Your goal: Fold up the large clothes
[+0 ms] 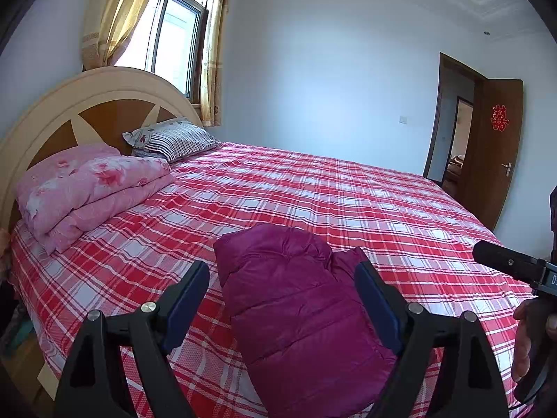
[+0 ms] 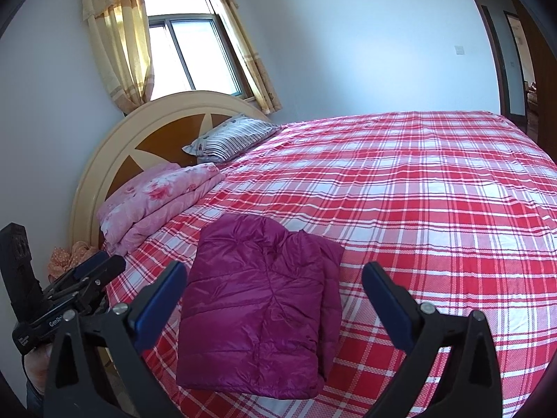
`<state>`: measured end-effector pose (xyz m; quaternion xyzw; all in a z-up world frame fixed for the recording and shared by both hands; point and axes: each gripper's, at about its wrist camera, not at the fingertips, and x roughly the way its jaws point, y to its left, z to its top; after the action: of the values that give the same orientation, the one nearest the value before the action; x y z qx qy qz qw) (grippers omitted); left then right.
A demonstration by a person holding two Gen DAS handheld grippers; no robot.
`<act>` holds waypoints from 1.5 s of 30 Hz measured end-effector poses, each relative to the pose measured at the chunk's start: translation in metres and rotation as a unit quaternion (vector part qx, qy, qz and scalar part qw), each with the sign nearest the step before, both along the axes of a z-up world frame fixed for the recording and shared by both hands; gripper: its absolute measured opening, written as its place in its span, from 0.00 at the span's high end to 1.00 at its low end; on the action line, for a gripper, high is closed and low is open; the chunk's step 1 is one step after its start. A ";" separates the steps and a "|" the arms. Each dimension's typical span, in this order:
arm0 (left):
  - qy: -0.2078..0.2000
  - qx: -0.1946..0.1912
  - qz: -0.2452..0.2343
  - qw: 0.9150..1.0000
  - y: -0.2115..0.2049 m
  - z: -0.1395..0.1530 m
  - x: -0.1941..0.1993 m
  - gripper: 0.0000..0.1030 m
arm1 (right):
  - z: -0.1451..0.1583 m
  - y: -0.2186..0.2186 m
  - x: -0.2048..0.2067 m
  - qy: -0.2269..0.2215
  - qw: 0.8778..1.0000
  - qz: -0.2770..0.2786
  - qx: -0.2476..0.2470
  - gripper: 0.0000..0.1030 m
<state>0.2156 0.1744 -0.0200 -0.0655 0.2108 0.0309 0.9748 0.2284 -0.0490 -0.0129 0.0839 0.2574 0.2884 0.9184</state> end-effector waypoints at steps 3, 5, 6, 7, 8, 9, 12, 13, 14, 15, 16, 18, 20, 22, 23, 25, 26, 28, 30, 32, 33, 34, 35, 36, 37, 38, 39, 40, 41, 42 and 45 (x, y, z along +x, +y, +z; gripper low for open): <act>0.001 0.001 0.000 1.000 -0.001 -0.001 0.001 0.17 | 0.000 -0.002 -0.001 -0.002 1.000 -0.002 0.002 0.00; 0.001 0.003 -0.001 1.000 -0.002 -0.001 0.001 0.17 | 0.000 -0.003 -0.002 -0.003 1.000 -0.003 0.004 0.00; 0.001 0.003 -0.001 1.000 -0.002 -0.001 0.000 0.17 | 0.000 -0.003 -0.002 -0.003 1.000 -0.003 0.005 0.00; 0.001 0.004 -0.001 1.000 -0.002 -0.001 0.001 0.17 | 0.000 -0.003 -0.002 -0.003 1.000 -0.003 0.005 0.00; 0.002 0.004 -0.001 1.000 -0.003 -0.001 0.001 0.17 | 0.000 -0.003 -0.002 -0.003 1.000 -0.003 0.005 0.00; 0.002 0.005 -0.002 1.000 -0.003 -0.002 0.001 0.17 | 0.000 -0.003 -0.002 -0.003 1.000 -0.003 0.005 0.00; 0.004 0.006 -0.002 1.000 -0.005 -0.002 0.002 0.17 | -0.002 -0.005 -0.002 0.000 1.000 -0.005 0.007 0.00; 0.004 0.006 -0.001 1.000 -0.005 -0.002 0.002 0.17 | -0.002 -0.005 -0.002 0.001 1.000 -0.006 0.007 0.00; 0.004 0.007 0.000 1.000 -0.005 -0.002 0.002 0.17 | -0.003 -0.005 -0.002 0.002 1.000 -0.007 0.007 0.00; 0.005 0.007 0.001 1.000 -0.005 -0.002 0.002 0.17 | -0.004 -0.006 -0.002 0.002 1.000 -0.007 0.008 0.00; 0.006 0.008 0.002 1.000 -0.005 -0.002 0.002 0.17 | -0.004 -0.006 -0.002 0.002 1.000 -0.008 0.008 0.00; 0.005 0.007 0.002 1.000 -0.004 -0.001 0.001 0.17 | -0.003 -0.007 -0.002 0.001 1.000 -0.010 0.008 0.00; 0.002 0.006 0.002 1.000 -0.004 0.001 0.000 0.17 | -0.002 -0.007 -0.003 -0.004 1.000 -0.012 0.007 0.00; -0.006 0.004 -0.001 1.000 -0.004 0.003 -0.002 0.17 | 0.000 -0.007 -0.006 -0.013 1.000 -0.014 0.004 0.00; -0.007 0.004 0.001 1.000 -0.003 0.004 -0.003 0.17 | 0.001 -0.006 -0.007 -0.016 1.000 -0.014 0.003 0.00; -0.008 0.003 0.004 1.000 -0.002 0.005 -0.003 0.17 | 0.002 -0.006 -0.009 -0.021 1.000 -0.014 0.003 0.00; -0.007 0.003 0.005 1.000 -0.002 0.005 -0.003 0.17 | 0.003 -0.005 -0.009 -0.022 1.000 -0.014 0.004 0.00; -0.006 0.009 0.011 1.000 -0.002 0.006 -0.002 0.14 | 0.003 -0.005 -0.010 -0.024 1.000 -0.012 0.004 0.00; -0.008 0.020 0.017 1.000 -0.002 0.006 -0.002 0.08 | 0.003 -0.004 -0.011 -0.026 1.000 -0.011 0.003 0.00; -0.011 0.027 0.022 0.999 -0.003 0.007 -0.003 0.08 | 0.003 -0.003 -0.011 -0.026 1.000 -0.009 0.003 0.00; -0.012 0.028 0.023 0.999 -0.003 0.007 -0.003 0.08 | 0.002 -0.003 -0.011 -0.026 1.000 -0.009 0.002 0.00; -0.012 0.030 0.025 0.999 -0.003 0.007 -0.003 0.08 | 0.001 -0.003 -0.010 -0.025 1.000 -0.009 0.002 0.00; -0.012 0.031 0.028 0.999 -0.003 0.006 -0.003 0.08 | 0.001 -0.002 -0.010 -0.024 1.000 -0.009 0.003 0.00; -0.012 0.032 0.031 0.999 -0.002 0.006 -0.003 0.07 | 0.000 -0.002 -0.009 -0.022 1.000 -0.009 0.003 0.00; -0.012 0.032 0.031 0.999 -0.002 0.006 -0.003 0.07 | -0.001 -0.002 -0.009 -0.020 1.000 -0.008 0.003 0.00; -0.012 0.033 0.032 0.999 -0.001 0.005 -0.003 0.07 | -0.002 -0.001 -0.008 -0.019 1.000 -0.008 0.002 0.00; -0.012 0.036 0.035 0.999 -0.001 0.005 -0.003 0.07 | -0.003 -0.001 -0.009 -0.018 1.000 -0.008 0.001 0.00; -0.013 0.036 0.036 0.999 -0.001 0.005 -0.003 0.07 | -0.004 0.000 -0.008 -0.017 1.000 -0.007 0.000 0.00; -0.016 0.034 0.031 0.999 0.000 0.004 -0.004 0.07 | -0.004 0.000 -0.008 -0.016 1.000 -0.006 -0.001 0.00; -0.019 0.033 0.027 0.999 0.000 0.004 -0.005 0.07 | -0.005 0.001 -0.008 -0.015 1.000 -0.005 -0.001 0.00; -0.028 0.039 0.032 0.998 -0.001 0.005 -0.007 0.07 | -0.006 0.002 -0.010 -0.015 1.000 -0.003 -0.003 0.00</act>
<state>0.2086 0.1732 -0.0155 -0.0348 0.1799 0.0682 0.9807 0.2183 -0.0472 -0.0186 0.0776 0.2438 0.2862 0.9234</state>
